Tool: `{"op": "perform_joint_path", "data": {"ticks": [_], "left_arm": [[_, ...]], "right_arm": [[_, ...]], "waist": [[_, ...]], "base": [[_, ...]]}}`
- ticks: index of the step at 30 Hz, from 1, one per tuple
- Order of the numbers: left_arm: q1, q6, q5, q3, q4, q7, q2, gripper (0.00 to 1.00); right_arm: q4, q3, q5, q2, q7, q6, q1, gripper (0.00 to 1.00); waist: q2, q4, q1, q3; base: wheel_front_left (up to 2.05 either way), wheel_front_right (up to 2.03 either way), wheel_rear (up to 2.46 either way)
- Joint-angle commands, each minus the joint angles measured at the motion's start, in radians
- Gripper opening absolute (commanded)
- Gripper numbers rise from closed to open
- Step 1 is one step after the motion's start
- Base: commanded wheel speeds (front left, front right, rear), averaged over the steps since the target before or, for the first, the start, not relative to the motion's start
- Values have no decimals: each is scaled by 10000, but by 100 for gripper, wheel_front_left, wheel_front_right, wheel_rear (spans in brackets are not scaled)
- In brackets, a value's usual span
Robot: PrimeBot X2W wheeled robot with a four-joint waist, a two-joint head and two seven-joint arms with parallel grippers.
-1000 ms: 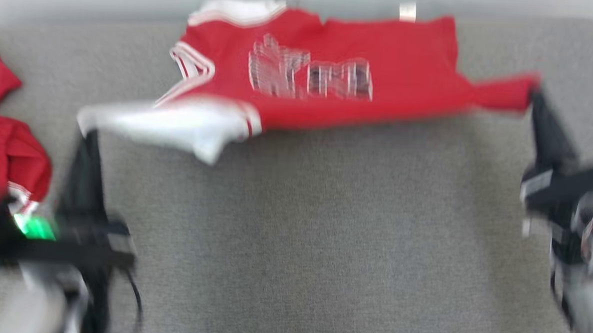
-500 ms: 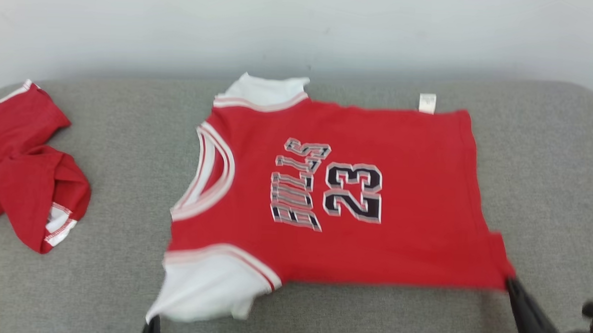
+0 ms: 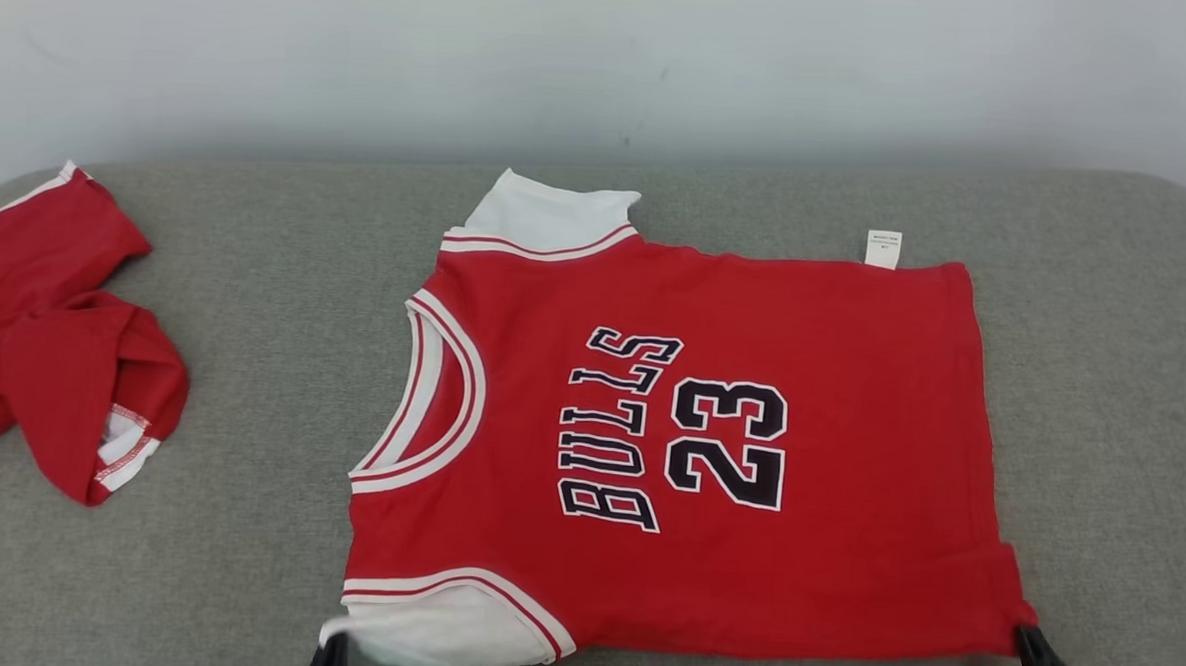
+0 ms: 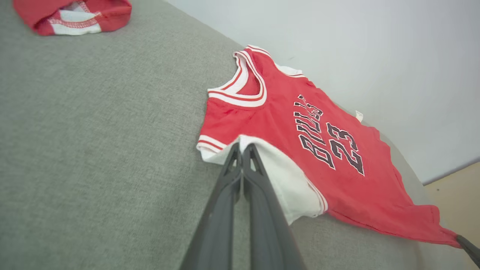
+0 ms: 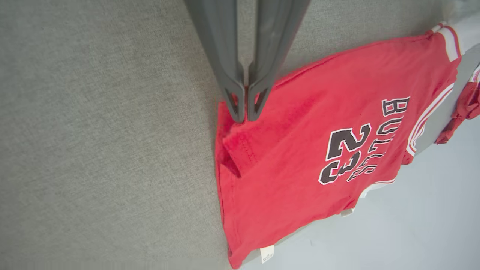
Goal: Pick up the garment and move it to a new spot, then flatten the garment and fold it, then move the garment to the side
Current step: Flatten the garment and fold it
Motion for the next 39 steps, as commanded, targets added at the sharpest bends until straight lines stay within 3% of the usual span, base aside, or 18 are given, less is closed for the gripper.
{"op": "perform_joint_path", "data": {"ticks": [1,7,14,22,29,30,31,32,39], "left_arm": [[-241,-37,73,-16,-57,19,71,0],[-1781,-436,704,-283,155,586,641,0],[-4270,-1027,964,-198,1258,1369,1173,0],[-6911,-1796,1181,-611,3573,2011,1062,0],[-8102,-2146,1432,-888,5623,1803,986,0],[-8345,-2149,1549,-899,6010,1480,938,0],[-8398,-2170,1590,-932,6199,1347,873,35],[-8428,-2195,1633,-979,6394,1212,806,100],[-8148,-2230,1732,-1020,6880,401,667,100]], "right_arm": [[-95,-6,110,68,31,-23,-184,0],[-334,-15,311,110,707,-23,-1108,0],[396,-111,243,137,1414,-23,-2533,0],[1417,210,15,40,1573,-23,-4223,0],[2460,788,-207,-155,1143,-23,-5304,0],[2676,941,-228,-210,861,-23,-5476,30],[2793,990,-204,-217,725,-23,-5513,100],[2873,1053,-194,-232,573,-23,-5535,100],[2885,1228,-225,-590,-303,-23,-4974,100]], "waist": [[0,-126,0,114],[0,-463,0,305],[0,-641,0,676],[0,-853,0,1317],[0,-1066,0,1606],[0,-1086,0,1609],[0,-1085,0,1579],[0,-1081,0,1533],[0,-926,0,1047]], "base": [[0,0,0],[0,0,0],[0,0,0],[0,0,0],[0,0,0],[0,0,0],[0,0,0],[0,0,0],[0,0,0]]}}
